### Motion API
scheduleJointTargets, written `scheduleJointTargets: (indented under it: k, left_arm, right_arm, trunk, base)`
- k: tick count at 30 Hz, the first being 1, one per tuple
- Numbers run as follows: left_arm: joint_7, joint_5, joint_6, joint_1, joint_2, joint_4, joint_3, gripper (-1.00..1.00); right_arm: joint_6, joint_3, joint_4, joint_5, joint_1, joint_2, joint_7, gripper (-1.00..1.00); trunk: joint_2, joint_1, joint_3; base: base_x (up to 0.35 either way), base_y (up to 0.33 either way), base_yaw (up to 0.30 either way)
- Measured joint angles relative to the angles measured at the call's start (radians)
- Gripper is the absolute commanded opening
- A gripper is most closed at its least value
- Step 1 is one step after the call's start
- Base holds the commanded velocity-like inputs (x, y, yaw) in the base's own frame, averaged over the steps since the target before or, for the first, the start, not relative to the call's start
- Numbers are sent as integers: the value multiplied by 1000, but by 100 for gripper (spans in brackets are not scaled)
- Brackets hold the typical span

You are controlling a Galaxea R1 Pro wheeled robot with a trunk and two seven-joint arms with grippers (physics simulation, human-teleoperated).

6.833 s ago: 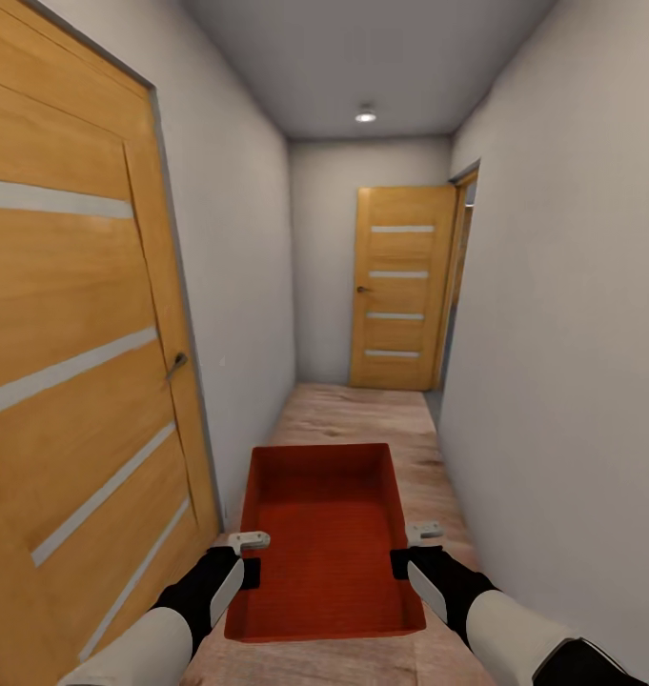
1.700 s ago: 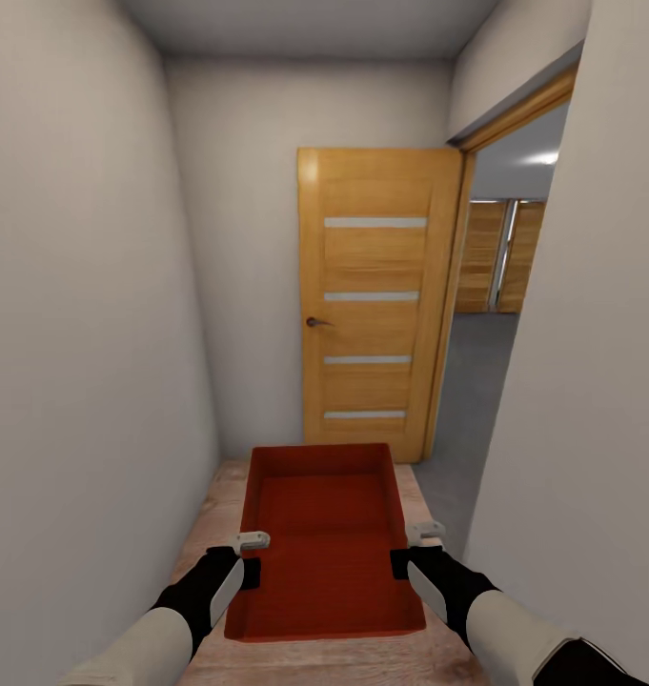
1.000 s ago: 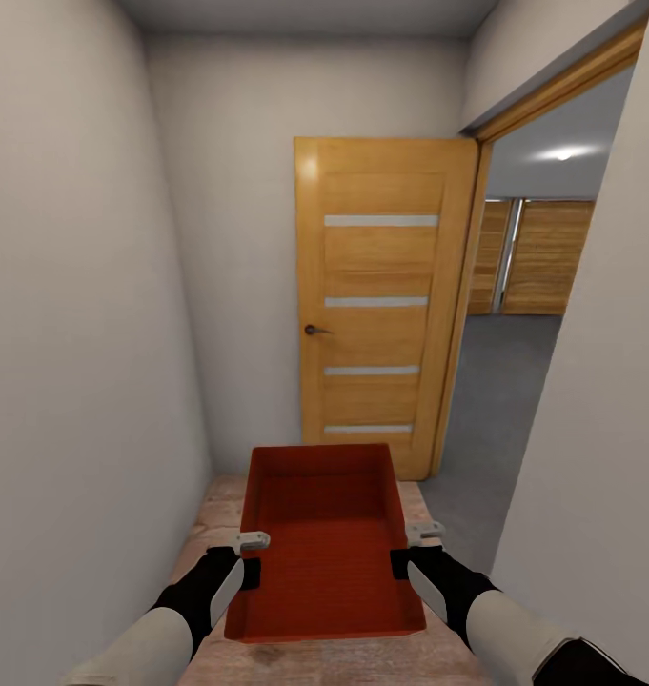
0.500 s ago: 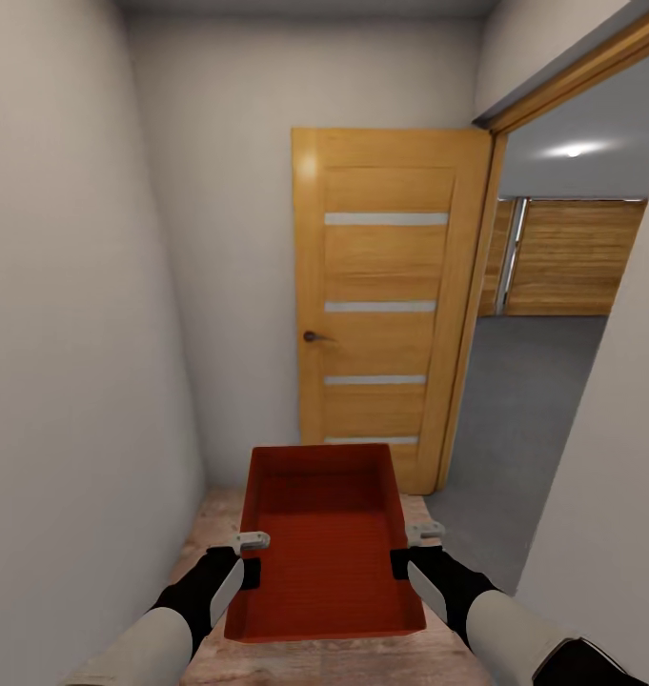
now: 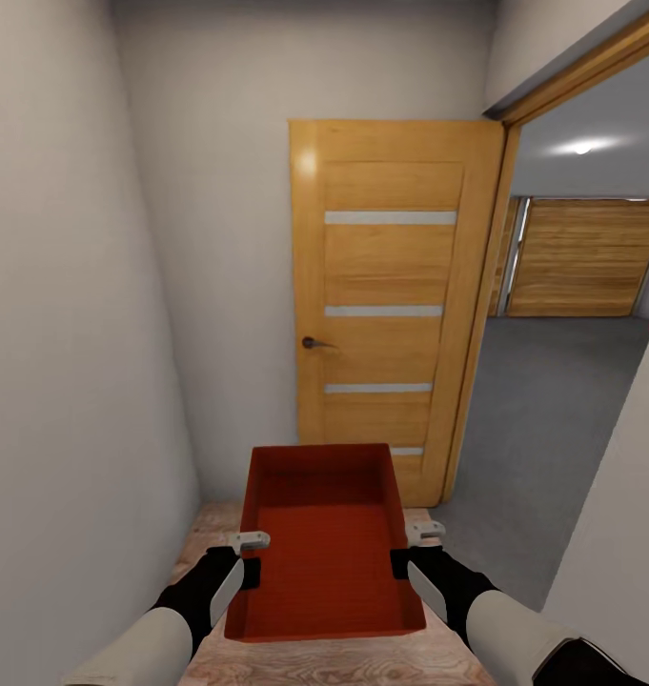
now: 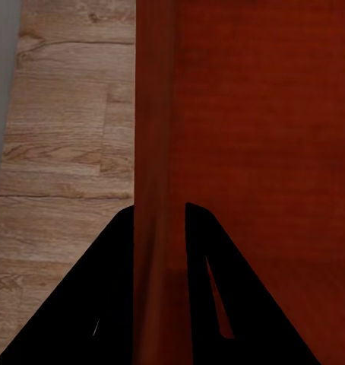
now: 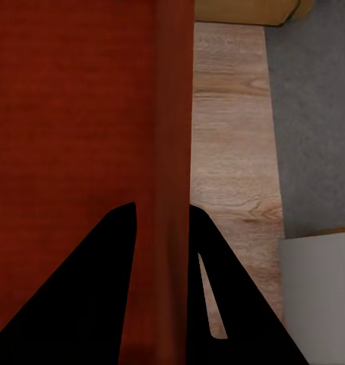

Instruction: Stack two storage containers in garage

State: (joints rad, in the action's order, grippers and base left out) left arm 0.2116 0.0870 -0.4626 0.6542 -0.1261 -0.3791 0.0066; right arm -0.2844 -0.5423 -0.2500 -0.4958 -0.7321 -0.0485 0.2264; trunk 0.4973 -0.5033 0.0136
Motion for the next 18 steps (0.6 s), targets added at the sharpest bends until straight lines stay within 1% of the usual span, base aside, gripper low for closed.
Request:
scheduleJointTargets:
  k: [18]
  left_arm:
    - [0,0,-1,0,0,2,0,-100]
  right_arm:
    - [-3,1,0,2,0,0,0,-100]
  trunk:
    - [0,0,0]
  base:
    - [2,0,0]
